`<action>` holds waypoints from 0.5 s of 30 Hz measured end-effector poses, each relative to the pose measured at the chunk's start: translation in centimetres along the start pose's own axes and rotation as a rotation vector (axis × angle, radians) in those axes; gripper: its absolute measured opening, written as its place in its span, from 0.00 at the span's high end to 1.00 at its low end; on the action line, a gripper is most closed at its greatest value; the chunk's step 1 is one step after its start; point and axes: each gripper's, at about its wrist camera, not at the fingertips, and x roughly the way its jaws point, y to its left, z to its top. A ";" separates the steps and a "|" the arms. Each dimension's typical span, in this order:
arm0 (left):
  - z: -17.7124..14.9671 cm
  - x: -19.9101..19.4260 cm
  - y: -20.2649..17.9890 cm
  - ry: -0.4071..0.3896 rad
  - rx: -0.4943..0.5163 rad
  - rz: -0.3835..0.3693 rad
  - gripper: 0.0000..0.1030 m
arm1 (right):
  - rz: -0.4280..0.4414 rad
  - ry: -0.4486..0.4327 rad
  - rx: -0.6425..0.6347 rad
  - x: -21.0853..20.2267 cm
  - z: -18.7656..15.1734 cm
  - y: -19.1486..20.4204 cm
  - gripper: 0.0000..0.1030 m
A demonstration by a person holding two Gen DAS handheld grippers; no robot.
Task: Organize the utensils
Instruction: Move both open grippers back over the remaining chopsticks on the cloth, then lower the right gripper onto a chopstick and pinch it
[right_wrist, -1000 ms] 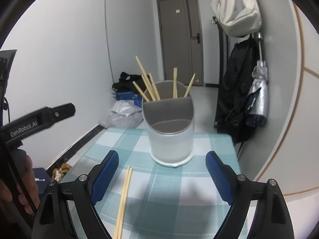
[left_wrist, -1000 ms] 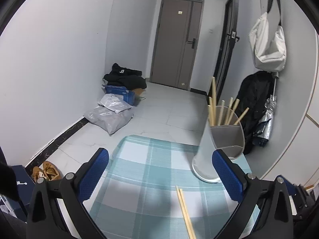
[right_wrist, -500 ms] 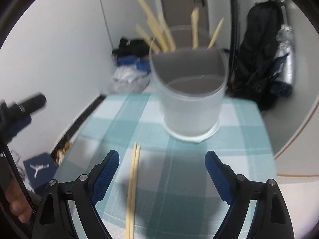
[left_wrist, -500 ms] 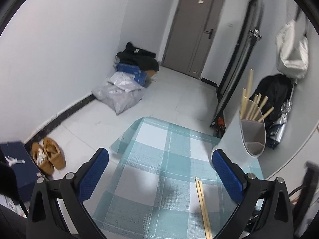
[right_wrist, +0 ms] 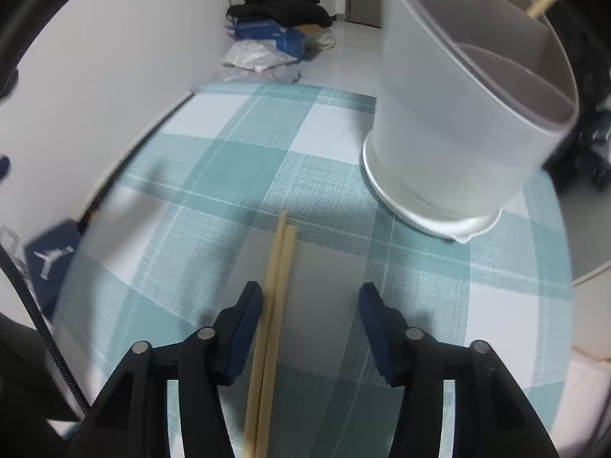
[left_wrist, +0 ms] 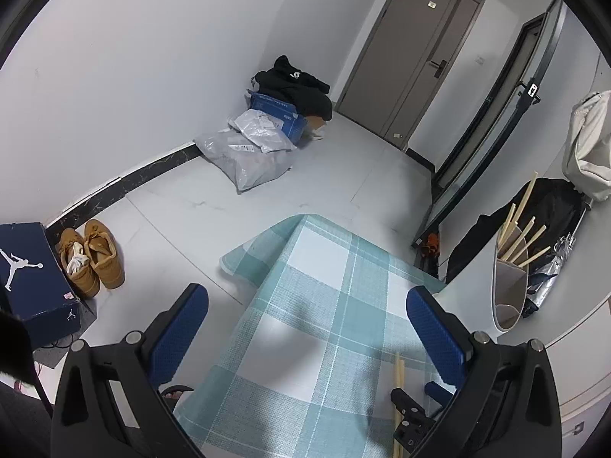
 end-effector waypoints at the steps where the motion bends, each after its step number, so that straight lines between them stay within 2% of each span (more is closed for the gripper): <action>1: 0.1 0.1 0.1 0.004 -0.003 0.003 0.01 | -0.012 0.001 -0.011 -0.1 0.2 0.2 0.60; 3: 0.2 0.3 0.4 0.014 -0.015 0.003 0.01 | 0.001 0.021 -0.001 0.0 0.5 0.2 0.64; 9: 0.4 0.3 0.8 0.029 -0.047 0.001 0.01 | 0.027 0.017 0.064 -0.5 0.6 -1.1 0.67; 14: 0.6 0.7 1.0 0.047 -0.058 0.000 0.01 | 0.026 0.028 0.018 -0.7 0.4 -0.6 0.68; 15: 0.5 0.6 1.0 0.048 -0.059 -0.001 0.01 | 0.017 0.024 0.008 -0.8 0.4 -0.5 0.71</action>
